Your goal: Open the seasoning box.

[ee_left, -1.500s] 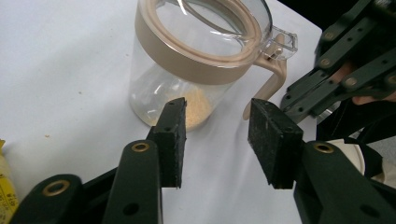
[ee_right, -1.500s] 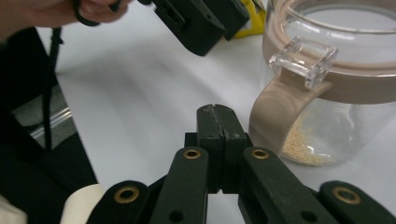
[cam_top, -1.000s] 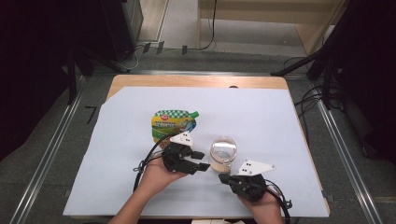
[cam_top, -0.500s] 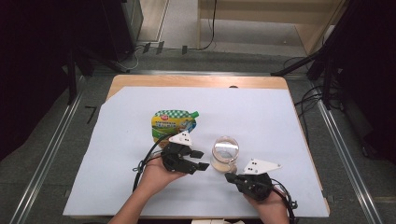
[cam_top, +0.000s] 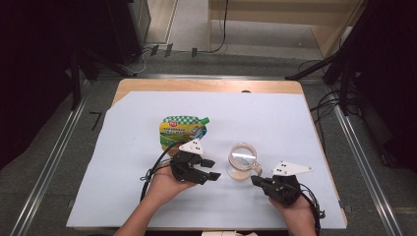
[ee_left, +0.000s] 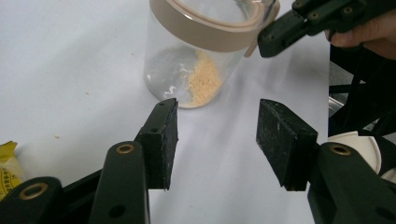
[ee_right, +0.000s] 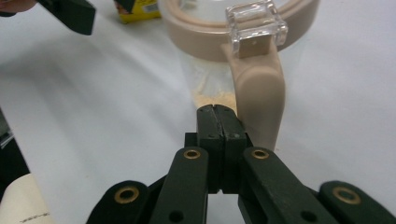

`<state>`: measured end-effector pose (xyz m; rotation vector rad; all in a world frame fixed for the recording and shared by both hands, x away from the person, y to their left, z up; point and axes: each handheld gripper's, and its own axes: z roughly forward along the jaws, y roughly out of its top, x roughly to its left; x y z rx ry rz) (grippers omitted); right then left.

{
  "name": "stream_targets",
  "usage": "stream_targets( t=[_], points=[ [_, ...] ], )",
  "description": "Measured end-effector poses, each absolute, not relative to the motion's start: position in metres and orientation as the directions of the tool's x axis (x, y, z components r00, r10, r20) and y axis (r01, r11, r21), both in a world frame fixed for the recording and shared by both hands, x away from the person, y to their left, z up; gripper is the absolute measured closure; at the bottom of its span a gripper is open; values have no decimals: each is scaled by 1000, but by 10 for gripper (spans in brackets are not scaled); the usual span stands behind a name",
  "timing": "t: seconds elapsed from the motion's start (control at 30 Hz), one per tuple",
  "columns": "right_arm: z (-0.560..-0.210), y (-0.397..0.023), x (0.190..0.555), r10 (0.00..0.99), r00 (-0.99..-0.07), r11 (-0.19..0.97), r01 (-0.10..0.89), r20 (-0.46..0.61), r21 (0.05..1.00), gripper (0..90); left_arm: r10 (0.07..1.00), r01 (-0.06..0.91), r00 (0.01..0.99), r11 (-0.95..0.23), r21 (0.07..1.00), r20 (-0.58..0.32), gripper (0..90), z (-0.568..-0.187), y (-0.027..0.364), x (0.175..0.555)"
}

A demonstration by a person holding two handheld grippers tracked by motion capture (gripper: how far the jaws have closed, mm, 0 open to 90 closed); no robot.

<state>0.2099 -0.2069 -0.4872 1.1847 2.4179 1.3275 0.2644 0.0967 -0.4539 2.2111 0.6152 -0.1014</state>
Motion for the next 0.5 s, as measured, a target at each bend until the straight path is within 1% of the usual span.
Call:
stream_targets(
  t=[0.23,0.37,0.5],
  points=[
    [-487,-222,222,736,-640,277,582,221,765,900,393,459,879,-546,701,-269,492,-454,96,264],
    [-488,-231,233,761,-605,239,599,236,764,900,394,458,879,-547,701,-267,490,-454,96,264],
    [-488,-234,240,772,-595,235,594,224,769,900,395,461,878,-547,699,-270,491,-454,96,264]
  ],
)
